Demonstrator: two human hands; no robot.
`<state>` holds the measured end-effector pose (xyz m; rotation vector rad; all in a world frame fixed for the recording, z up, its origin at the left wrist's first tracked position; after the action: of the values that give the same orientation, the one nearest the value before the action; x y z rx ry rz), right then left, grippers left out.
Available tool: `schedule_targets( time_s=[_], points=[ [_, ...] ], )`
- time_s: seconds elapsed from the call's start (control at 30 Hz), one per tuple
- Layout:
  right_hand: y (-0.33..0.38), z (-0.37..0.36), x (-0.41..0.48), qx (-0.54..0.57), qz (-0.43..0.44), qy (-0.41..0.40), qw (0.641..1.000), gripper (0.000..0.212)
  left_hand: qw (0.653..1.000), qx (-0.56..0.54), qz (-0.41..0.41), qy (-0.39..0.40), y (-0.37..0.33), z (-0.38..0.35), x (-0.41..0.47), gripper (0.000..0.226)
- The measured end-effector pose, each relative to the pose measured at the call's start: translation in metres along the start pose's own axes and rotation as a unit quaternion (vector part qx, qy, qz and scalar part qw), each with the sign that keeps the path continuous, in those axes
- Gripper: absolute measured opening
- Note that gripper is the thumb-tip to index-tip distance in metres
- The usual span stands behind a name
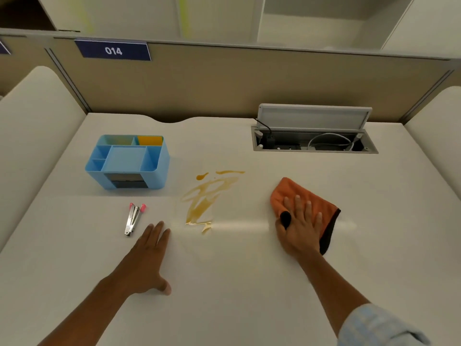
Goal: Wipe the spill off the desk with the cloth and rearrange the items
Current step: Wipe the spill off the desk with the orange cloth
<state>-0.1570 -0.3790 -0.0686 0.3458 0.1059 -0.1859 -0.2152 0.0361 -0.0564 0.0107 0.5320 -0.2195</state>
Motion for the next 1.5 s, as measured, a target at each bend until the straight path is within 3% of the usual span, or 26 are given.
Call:
schedule_targets(
  time_s=[0.13,0.3,0.43,0.53,0.67,0.87,1.07,1.23,1.4,1.5],
  points=[
    [0.042,-0.01,0.034,-0.008,0.019,0.033,0.999,0.077,1.0,0.005,0.007,0.004,0.004,0.0,0.003,0.159],
    [0.101,-0.041,0.009,-0.025,0.127,0.073,0.989,0.078,1.0,0.001,0.018,-0.003,0.009,0.005,0.004,0.152],
    [0.1,-0.046,-0.028,-0.02,0.213,0.058,0.975,0.074,1.0,0.001,0.026,-0.012,0.012,0.015,0.008,0.149],
    [0.067,-0.035,-0.029,-0.006,0.19,0.04,0.981,0.073,1.0,0.011,0.023,-0.011,0.012,0.014,0.008,0.148],
    [0.034,-0.014,0.027,0.011,0.066,0.021,0.998,0.075,0.999,0.022,0.012,-0.02,0.01,0.013,0.012,0.146],
    [0.075,-0.007,0.107,0.038,0.022,0.026,0.999,0.078,1.0,0.002,0.004,-0.029,0.009,0.006,0.013,0.145],
    [0.145,-0.017,0.144,0.009,0.117,0.067,0.991,0.069,0.999,-0.006,0.009,-0.037,0.011,0.007,0.022,0.147],
    [0.182,-0.041,0.115,-0.015,0.217,0.103,0.971,0.073,0.999,-0.007,0.019,-0.036,0.024,-0.001,0.019,0.148],
    [0.157,-0.05,0.055,-0.021,0.287,0.09,0.953,0.072,0.999,-0.012,0.012,-0.042,0.02,-0.004,0.019,0.148],
    [0.123,-0.042,0.041,-0.016,0.262,0.069,0.962,0.069,0.999,-0.018,0.012,-0.049,0.018,-0.004,0.018,0.148]
  ],
)
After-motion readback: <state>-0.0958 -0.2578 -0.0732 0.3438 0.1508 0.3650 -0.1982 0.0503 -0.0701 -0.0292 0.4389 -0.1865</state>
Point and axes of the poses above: each hand's wrist, its own x-axis towards the middle knuckle, its own z-axis out of the back of the hand, y = z × x, the point moved 8 cm from there along x, towards the middle knuckle, and after that the axes turned 9 degrees about x, right-handed, at the moved point
